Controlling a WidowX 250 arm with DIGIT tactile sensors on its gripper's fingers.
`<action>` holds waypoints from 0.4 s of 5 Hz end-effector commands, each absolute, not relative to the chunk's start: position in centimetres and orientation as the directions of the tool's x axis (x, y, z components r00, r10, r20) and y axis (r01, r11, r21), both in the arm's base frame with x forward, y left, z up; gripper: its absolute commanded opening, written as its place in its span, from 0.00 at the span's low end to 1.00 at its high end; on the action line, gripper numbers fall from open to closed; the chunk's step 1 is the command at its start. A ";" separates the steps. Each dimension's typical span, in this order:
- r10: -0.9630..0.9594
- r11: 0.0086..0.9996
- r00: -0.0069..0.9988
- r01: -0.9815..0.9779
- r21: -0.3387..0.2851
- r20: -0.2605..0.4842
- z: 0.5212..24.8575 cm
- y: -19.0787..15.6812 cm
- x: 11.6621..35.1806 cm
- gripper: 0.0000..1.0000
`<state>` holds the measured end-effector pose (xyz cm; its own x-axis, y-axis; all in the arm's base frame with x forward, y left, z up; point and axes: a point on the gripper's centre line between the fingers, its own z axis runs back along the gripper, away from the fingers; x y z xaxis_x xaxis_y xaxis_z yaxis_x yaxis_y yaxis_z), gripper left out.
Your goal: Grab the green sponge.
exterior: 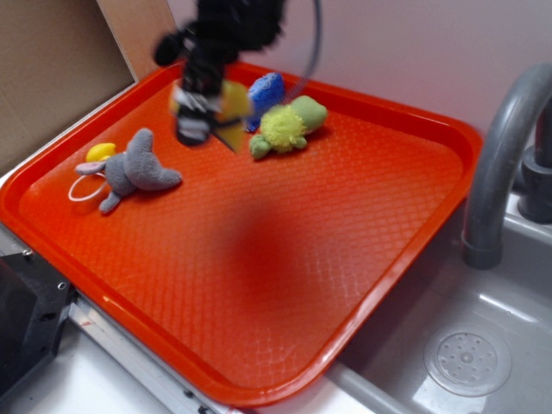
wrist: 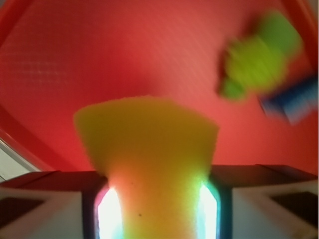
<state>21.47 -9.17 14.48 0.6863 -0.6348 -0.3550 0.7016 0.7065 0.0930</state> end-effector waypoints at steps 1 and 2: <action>-0.259 0.953 0.957 0.275 0.125 -0.127 19.9 -10.6 17.6 0.00; -0.213 0.973 0.977 0.210 0.092 0.023 21.6 -9.8 15.9 0.00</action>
<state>16.45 -5.73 21.01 0.9707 -0.2398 -0.0141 0.2401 0.9665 0.0908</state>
